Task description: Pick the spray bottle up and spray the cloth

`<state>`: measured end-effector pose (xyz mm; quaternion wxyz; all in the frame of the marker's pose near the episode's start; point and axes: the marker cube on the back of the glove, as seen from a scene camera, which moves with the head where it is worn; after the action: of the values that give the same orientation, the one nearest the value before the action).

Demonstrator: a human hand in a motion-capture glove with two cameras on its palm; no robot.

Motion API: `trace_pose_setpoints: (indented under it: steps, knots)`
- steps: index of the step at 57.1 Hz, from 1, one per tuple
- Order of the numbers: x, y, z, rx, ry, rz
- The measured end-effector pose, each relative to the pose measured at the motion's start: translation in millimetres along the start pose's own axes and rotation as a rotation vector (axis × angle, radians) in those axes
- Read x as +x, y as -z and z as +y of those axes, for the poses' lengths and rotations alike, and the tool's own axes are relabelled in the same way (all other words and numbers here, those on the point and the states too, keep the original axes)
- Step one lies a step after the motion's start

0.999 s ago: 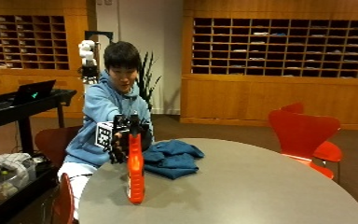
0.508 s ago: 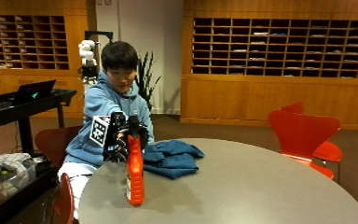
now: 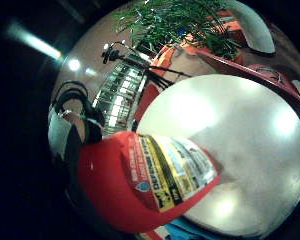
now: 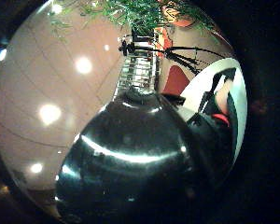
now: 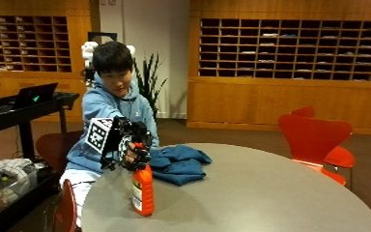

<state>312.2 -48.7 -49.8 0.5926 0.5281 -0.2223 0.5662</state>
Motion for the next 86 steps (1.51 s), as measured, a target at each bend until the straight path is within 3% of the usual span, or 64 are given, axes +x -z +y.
trace_pose_setpoints:
  steps: [14,26,31,38,44,55,69,86]
  knots:
    - [-4.0,-4.7,-15.6,-0.032,0.074,0.045]
    - [-7.8,-12.3,-30.9,-0.153,0.142,0.044]
    - [-13.8,-16.6,-31.9,-0.285,0.225,0.074]
    - [-38.0,-30.3,-21.0,-0.594,0.485,0.192]
    - [-61.7,-25.5,3.8,-0.815,0.542,0.375]
    - [-105.0,-4.2,58.9,-1.034,0.881,0.707]
    - [-128.9,21.8,120.9,-1.048,1.272,1.124]
    - [-93.4,35.2,165.8,-1.052,1.405,1.390]
